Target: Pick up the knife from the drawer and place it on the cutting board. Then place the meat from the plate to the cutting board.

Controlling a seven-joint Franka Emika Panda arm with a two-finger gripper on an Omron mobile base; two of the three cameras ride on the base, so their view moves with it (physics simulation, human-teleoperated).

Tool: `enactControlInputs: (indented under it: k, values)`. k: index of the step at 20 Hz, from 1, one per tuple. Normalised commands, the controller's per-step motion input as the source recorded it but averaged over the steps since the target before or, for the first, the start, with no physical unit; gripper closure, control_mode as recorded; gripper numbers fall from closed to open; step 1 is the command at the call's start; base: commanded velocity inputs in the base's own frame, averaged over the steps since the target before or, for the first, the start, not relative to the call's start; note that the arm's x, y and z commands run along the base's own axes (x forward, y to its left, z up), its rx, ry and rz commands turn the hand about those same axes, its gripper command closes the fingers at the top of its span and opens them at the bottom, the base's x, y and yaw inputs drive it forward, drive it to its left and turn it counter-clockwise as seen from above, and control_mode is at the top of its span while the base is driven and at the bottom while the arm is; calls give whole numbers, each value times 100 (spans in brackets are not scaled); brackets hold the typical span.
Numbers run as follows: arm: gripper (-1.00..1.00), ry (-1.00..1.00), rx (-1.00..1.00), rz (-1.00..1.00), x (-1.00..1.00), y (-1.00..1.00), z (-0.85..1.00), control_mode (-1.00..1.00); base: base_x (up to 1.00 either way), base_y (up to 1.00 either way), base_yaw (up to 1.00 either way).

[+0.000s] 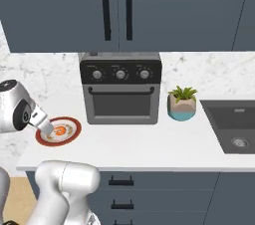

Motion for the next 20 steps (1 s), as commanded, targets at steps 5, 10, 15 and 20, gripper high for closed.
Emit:
enactControlInputs:
  k: [5,10,15,20]
  values:
    - [-100,3,0,-7,50,0,-24,-100,0,0,0]
    - [-100,0,0,-1,18,0,-46,-100,0,0,0]
    - [-100,2,4,-1,22,0,-43,-100,0,0,0]
    - [-100,2,12,-1,26,0,-31,-100,0,0,0]
